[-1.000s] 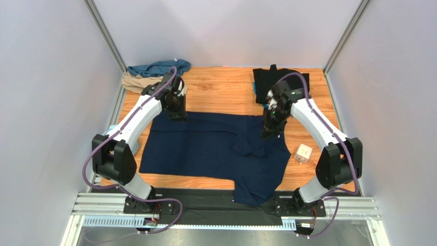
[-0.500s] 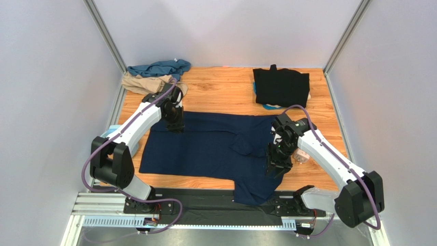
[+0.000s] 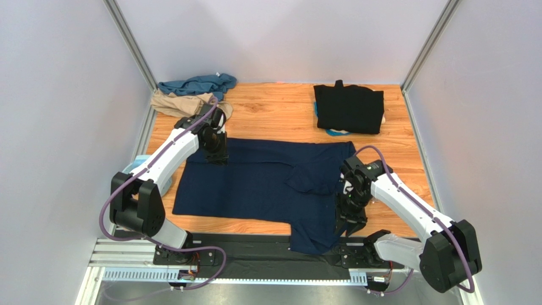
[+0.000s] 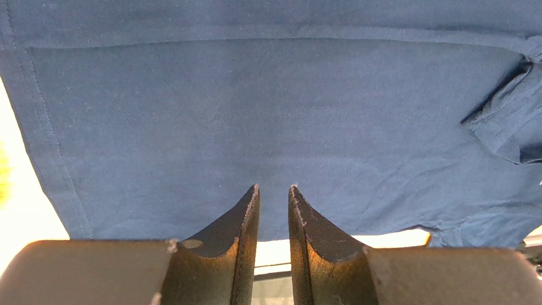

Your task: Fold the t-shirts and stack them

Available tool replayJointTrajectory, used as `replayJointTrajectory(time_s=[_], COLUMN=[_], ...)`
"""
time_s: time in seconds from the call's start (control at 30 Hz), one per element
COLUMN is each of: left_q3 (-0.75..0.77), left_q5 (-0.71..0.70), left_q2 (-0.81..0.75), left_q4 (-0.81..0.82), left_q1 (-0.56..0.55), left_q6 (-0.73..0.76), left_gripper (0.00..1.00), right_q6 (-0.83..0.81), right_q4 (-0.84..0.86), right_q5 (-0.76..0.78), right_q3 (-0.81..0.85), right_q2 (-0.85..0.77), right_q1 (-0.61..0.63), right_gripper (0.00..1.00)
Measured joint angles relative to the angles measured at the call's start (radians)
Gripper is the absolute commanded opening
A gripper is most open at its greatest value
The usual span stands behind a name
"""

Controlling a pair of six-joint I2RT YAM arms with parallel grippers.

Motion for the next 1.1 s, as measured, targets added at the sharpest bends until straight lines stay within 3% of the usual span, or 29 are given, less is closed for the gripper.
replayJointTrajectory(time_s=[0.3,0.7,1.1], left_q3=[-0.045,-0.011,-0.063], left_q5=[0.034,0.040,0.045], left_q2=[0.015,0.047,0.047], left_q4=[0.021,0.021,0.027], left_q1=[0.000,0.000,0.000], left_q6=[0.007,0.030,0.021], left_gripper=[0.28,0.28,0.28], right_q6=[0.025,0.056,0.060], right_q4=[0.071,0.286,0.303], right_q5=[-0.026,-0.047,-0.051], right_q3=[-0.129,-0.149,-0.170], right_q2=[-0.006,0.213,0.219], right_q1=[0.000,0.001,0.002], right_gripper=[0.46,0.46,0.46])
